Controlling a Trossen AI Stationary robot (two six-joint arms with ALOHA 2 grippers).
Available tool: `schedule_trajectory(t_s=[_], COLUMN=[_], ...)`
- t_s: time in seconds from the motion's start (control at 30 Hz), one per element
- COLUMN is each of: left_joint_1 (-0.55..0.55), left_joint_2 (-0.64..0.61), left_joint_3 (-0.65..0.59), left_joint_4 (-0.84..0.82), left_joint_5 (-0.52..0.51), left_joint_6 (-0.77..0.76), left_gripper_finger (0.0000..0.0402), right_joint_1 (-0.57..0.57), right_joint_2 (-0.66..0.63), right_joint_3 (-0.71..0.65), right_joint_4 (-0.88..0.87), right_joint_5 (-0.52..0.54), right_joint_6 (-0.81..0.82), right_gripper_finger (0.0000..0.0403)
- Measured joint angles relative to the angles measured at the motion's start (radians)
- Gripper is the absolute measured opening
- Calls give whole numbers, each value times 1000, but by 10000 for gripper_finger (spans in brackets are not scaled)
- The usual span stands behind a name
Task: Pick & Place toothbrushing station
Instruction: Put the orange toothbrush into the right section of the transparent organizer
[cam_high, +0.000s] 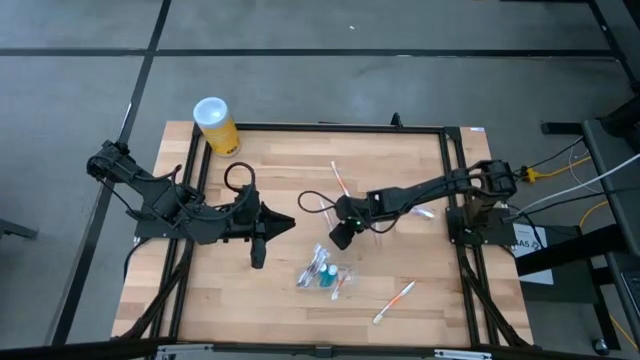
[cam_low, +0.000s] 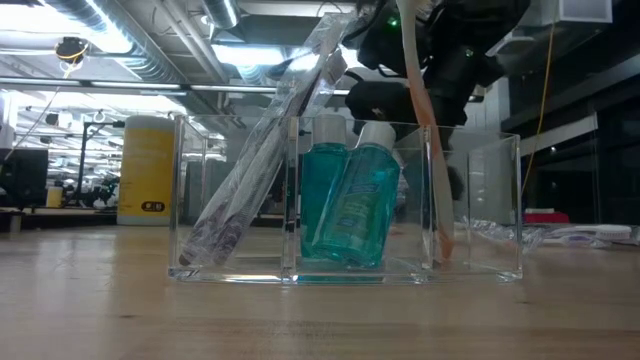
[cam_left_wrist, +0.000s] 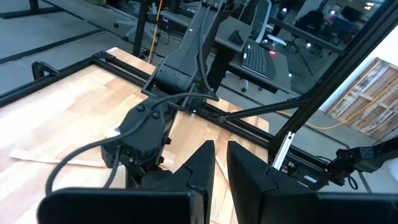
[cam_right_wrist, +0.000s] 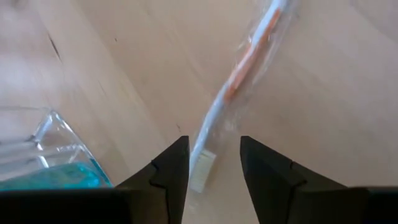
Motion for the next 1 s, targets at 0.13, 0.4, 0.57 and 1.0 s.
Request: schedule_trajectory(t_s=[0.13, 0.4, 0.57, 1.0], left_joint_1=[-2, -31, -45, -61], left_joint_2=[0, 0, -2, -3], left_joint_3=[0, 0, 0, 0], left_joint_4=[0, 5, 5, 3], left_joint_5=[0, -8, -28, -43], left_joint_6=[-2, -13, -17, -18], left_gripper_finger=[36, 37, 37, 34], right_joint_1=[-12, -5, -5, 15], right_joint_2=[16, 79, 88, -62], right_joint_3=[0, 1, 1, 54], right_joint_4=[34, 65, 60, -57], right_joint_5=[-12, -58, -81, -87], right_joint_6=[-4, 10, 1, -65], right_gripper_finger=[146, 140, 49, 2])
